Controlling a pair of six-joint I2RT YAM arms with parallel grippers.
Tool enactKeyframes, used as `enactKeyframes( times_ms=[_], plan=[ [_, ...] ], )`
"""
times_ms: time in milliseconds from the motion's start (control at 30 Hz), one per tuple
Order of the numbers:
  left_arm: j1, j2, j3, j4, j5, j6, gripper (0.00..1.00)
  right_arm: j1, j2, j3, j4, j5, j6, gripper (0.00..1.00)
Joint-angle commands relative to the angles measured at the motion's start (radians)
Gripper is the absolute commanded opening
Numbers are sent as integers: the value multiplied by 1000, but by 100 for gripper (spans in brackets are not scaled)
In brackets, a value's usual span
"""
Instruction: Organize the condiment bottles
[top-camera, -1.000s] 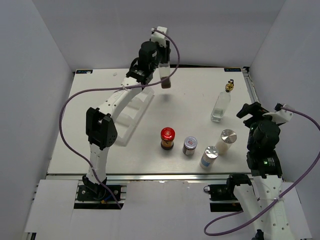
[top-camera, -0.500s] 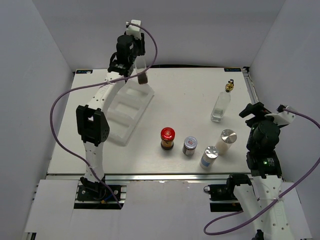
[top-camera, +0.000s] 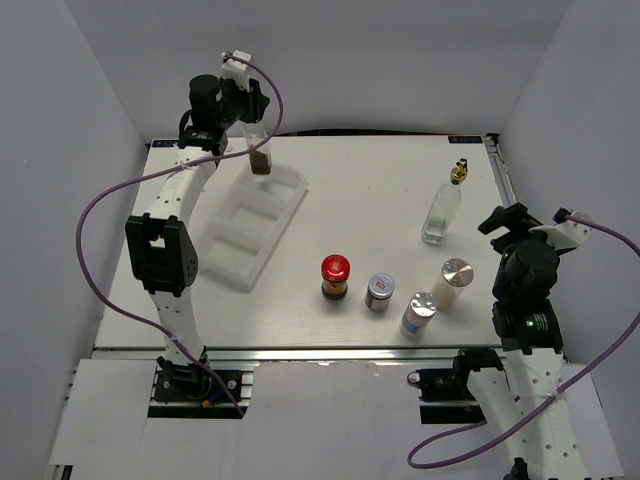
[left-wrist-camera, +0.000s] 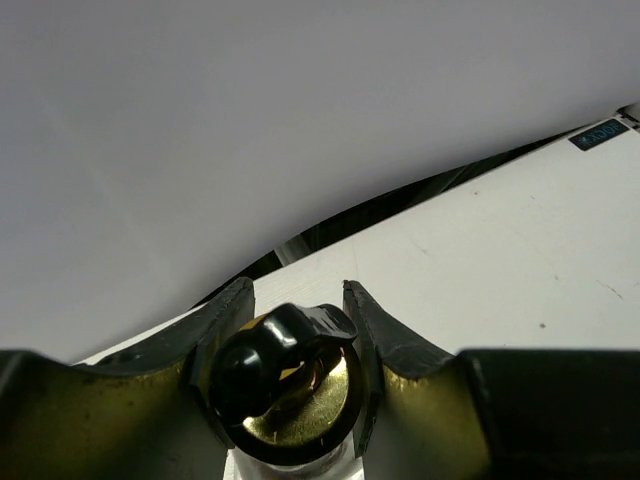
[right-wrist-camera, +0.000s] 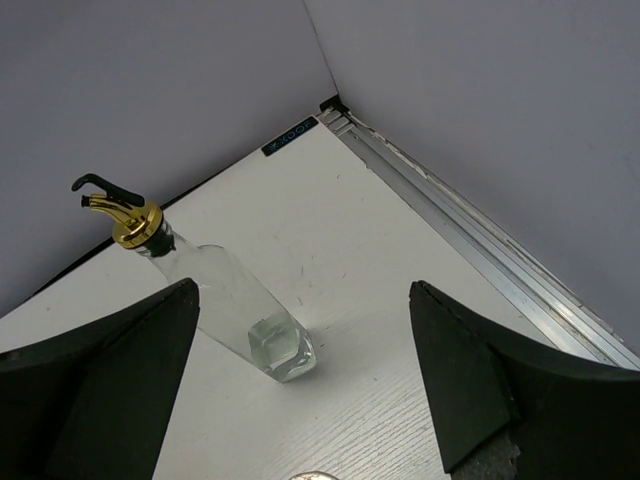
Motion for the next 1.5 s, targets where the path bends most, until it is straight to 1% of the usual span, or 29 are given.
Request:
enactKeyframes(
  times_ms=[0, 167, 367, 467, 633, 833, 1033, 1133, 1300, 1433, 1467],
  plan=[
    [13, -144, -2, 88, 140, 11, 0, -4, 8, -2, 49, 22, -5, 89],
    [22, -184, -16, 96, 195, 9, 0, -4, 20, 3, 46, 25, -10, 90],
    [30, -205, -86, 125, 235, 11, 0, -4, 20, 1, 43, 18, -10, 90],
    [39, -199, -99, 124, 283, 20, 0, -4, 17, 1, 42, 20, -10, 89],
    [47, -206, -164, 186, 333, 29, 0, -4, 17, 1, 40, 29, -16, 89],
    [64, -189, -181, 166, 365, 58, 0, -4, 23, 3, 37, 42, -16, 89],
    [82, -190, -244, 215, 375, 73, 0, -4, 23, 18, 40, 12, -33, 89],
    [85, -189, -278, 234, 373, 87, 0, -4, 9, 24, 60, -50, -62, 89],
    [87, -186, -338, 254, 372, 118, 0, -4, -23, -2, 152, -236, -129, 89],
    [88, -189, -359, 259, 367, 132, 0, -4, -3, 9, 200, -363, -192, 89],
    [88, -189, -362, 255, 364, 136, 0, -4, 6, 16, 206, -417, -220, 89]
  ],
)
